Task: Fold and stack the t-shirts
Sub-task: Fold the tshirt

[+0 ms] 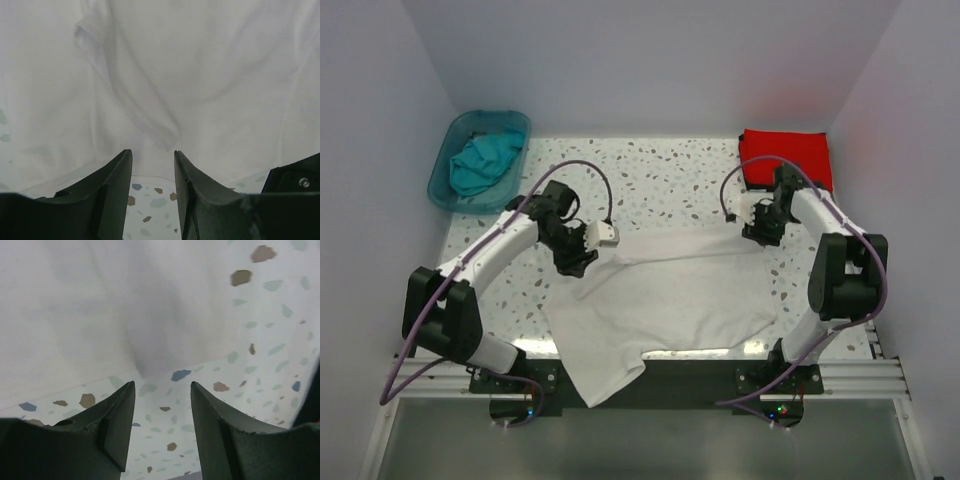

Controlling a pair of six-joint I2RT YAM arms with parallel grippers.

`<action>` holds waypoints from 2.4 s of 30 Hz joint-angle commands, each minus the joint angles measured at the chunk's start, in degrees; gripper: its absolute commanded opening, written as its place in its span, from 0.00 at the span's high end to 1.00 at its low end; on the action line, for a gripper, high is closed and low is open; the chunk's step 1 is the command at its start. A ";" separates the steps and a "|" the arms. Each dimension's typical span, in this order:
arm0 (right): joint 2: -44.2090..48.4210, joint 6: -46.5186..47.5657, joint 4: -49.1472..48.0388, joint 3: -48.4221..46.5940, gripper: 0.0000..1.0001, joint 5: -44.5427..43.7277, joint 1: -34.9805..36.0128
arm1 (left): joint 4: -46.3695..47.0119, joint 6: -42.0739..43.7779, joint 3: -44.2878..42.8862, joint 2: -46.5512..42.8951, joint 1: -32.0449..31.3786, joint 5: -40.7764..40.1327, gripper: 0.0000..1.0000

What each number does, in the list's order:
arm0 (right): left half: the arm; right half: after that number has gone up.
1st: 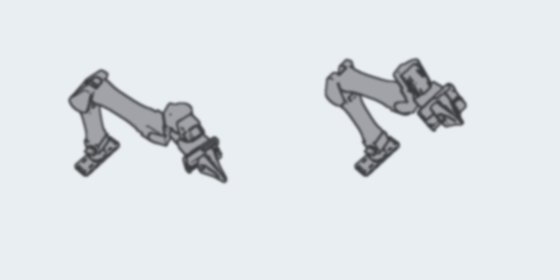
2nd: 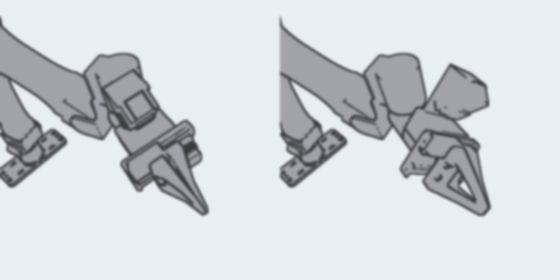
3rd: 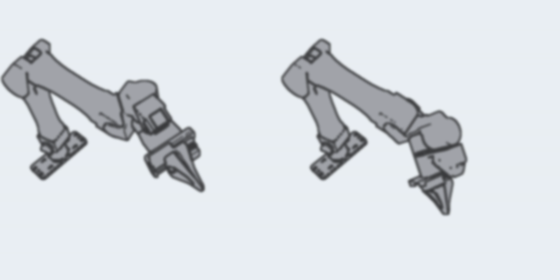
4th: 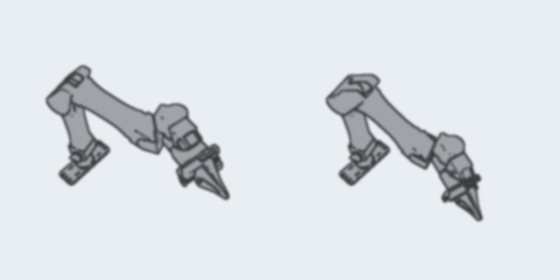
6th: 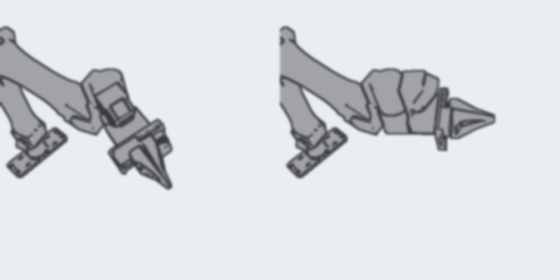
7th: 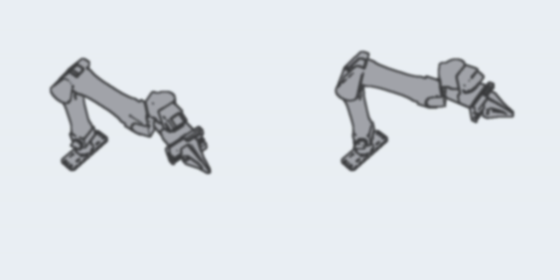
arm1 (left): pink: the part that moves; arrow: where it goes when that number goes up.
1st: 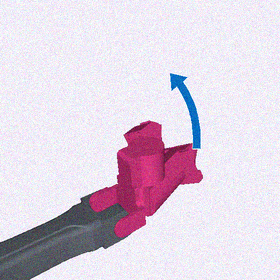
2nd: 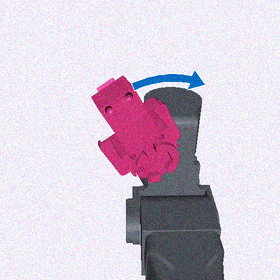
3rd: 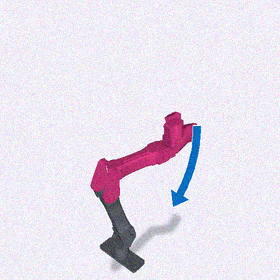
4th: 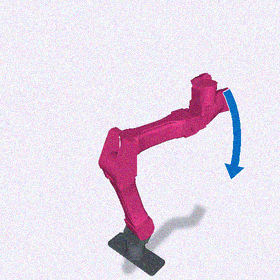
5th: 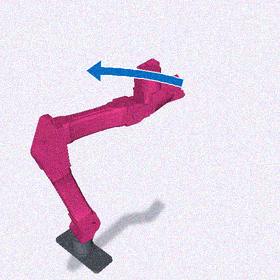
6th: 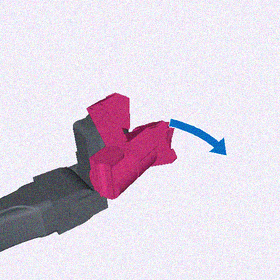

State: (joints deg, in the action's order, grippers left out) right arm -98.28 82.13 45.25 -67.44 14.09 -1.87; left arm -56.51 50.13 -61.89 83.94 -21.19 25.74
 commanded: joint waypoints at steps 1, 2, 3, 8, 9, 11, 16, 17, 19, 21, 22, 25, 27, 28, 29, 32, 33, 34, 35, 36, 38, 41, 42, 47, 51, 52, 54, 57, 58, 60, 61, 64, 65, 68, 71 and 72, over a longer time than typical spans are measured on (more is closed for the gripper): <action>-1.29 -7.93 7.54 -11.10 0.48 2.87 0.11 | 2.97 -3.62 -6.31 2.80 0.01 3.35 0.57; -1.91 -9.69 8.26 -12.70 0.51 3.22 0.11 | 7.08 -7.55 -6.23 4.63 0.01 1.96 0.57; -2.61 -11.36 9.05 -14.11 0.53 3.84 0.11 | 8.77 -8.81 -6.31 5.61 0.01 1.78 0.58; -7.96 -22.79 9.50 -20.01 0.73 2.45 1.25 | 16.87 -16.89 -10.52 14.55 -0.17 -4.72 0.66; -8.68 -24.11 9.33 -20.36 0.76 1.83 1.43 | 17.13 -17.34 -11.49 15.98 -0.25 -5.17 0.67; -10.08 -26.49 8.98 -20.63 0.81 0.08 1.43 | 18.27 -17.87 -13.08 19.06 -0.78 -6.74 0.68; -13.25 -29.13 8.27 -19.22 0.85 -2.83 3.71 | 18.89 -15.51 -11.42 21.53 -3.59 -8.95 0.71; -13.60 -29.48 8.10 -18.96 0.85 -3.10 3.71 | 18.81 -15.15 -10.80 21.35 -4.99 -8.51 0.71; -14.39 -29.83 7.92 -18.43 0.84 -3.98 3.80 | 18.46 -13.75 -9.04 20.65 -6.75 -8.07 0.71; -14.66 -29.92 8.18 -18.43 0.85 -4.24 3.80 | 16.27 -12.52 -7.99 20.21 -9.82 -6.58 0.72; -14.57 -29.75 8.44 -18.17 0.85 -4.59 3.89 | 15.30 -10.77 -7.81 19.34 -10.79 -5.53 0.71; -13.70 -29.31 8.71 -17.64 0.85 -4.86 3.89 | 11.34 -7.69 -7.90 16.01 -14.49 -0.79 0.70; -13.26 -28.95 8.97 -17.73 0.85 -4.95 3.80 | 8.53 -5.84 -8.68 13.55 -16.07 1.76 0.69; -12.82 -28.87 9.06 -17.64 0.85 -4.86 3.80 | 7.57 -4.61 -9.04 12.75 -15.99 2.47 0.69; -12.47 -28.87 9.06 -17.73 0.85 -4.95 3.80 | 6.69 -4.60 -9.39 11.96 -15.90 2.48 0.69; -11.76 -29.65 9.59 -18.43 0.84 -3.90 3.98 | 7.11 -6.00 -10.35 8.88 -11.52 4.05 0.69; -11.67 -30.35 9.68 -18.43 0.84 -3.80 4.24 | 7.73 -7.31 -10.71 8.44 -9.42 4.67 0.70; -11.50 -30.62 9.50 -18.43 0.84 -3.89 4.33 | 8.25 -9.68 -11.14 8.69 -5.05 4.67 0.71; -11.41 -31.06 9.24 -18.34 0.84 -4.24 4.94 | 8.17 -10.48 -11.93 9.22 -2.91 4.06 0.71; -11.41 -32.19 8.98 -18.17 0.84 -4.50 5.29 | 8.69 -11.53 -12.03 10.09 -0.98 2.93 0.71; -11.41 -33.17 8.97 -17.90 0.83 -5.12 6.61 | 10.28 -14.18 -11.50 11.06 4.04 -0.76 0.71; -11.14 -34.66 7.57 -15.71 0.83 -6.87 8.36 | 10.81 -15.94 -11.41 14.57 8.09 -4.90 0.71; -11.49 -35.28 6.44 -14.23 0.82 -8.10 8.63 | 10.81 -16.20 -11.59 15.80 8.96 -5.34 0.71; -15.09 -37.73 2.30 -12.72 0.81 -11.88 9.25 | 11.95 -17.96 -13.86 23.80 12.66 -8.06 0.72; -18.96 -39.50 0.27 -15.34 0.80 -13.73 9.25 | 11.95 -18.58 -17.38 31.78 13.10 -10.09 0.75; -20.88 -39.94 0.19 -16.14 0.80 -13.91 9.25 | 12.04 -18.49 -18.43 33.38 13.28 -11.05 0.76; -22.65 -41.07 -0.42 -18.59 0.80 -13.91 9.34 | 12.13 -18.84 -23.00 38.28 13.63 -12.37 0.78; -25.99 -42.49 -2.35 -22.89 0.80 -16.45 9.34 | 11.16 -19.01 -31.87 44.61 15.03 -13.52 0.79; -26.78 -42.92 -2.54 -24.48 0.79 -16.72 9.43 | 10.72 -19.10 -36.85 46.03 15.30 -13.52 0.79; -28.98 -43.63 -1.67 -29.56 0.78 -16.46 9.25 | 8.97 -19.10 -41.71 49.11 15.74 -13.00 0.78; -29.42 -43.63 -0.79 -31.33 0.77 -15.85 9.25 | 8.27 -18.76 -45.82 49.56 15.83 -12.64 0.77; -27.94 -42.49 4.74 -36.53 0.66 -11.38 9.34 | 5.63 -15.51 -49.20 47.73 15.83 -8.19 0.66; -27.06 -41.01 6.32 -36.97 0.61 -10.06 9.25 | 5.54 -14.46 -48.77 46.24 15.83 -7.03 0.62; -20.66 -36.63 11.33 -35.14 0.58 -6.01 9.25 | 4.22 -9.89 -44.05 38.34 15.83 -1.40 0.56; -14.15 -31.18 17.48 -28.13 0.59 -3.02 9.51 | 1.94 -5.84 -36.66 28.42 15.83 3.43 0.55; -11.78 -30.54 20.20 -26.44 0.59 -2.66 9.86 | 0.19 -3.83 -34.81 26.82 15.83 5.01 0.54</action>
State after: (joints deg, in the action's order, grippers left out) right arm -119.13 45.47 55.27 -97.47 6.46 7.55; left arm -51.55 39.27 -100.07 121.62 -5.54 23.00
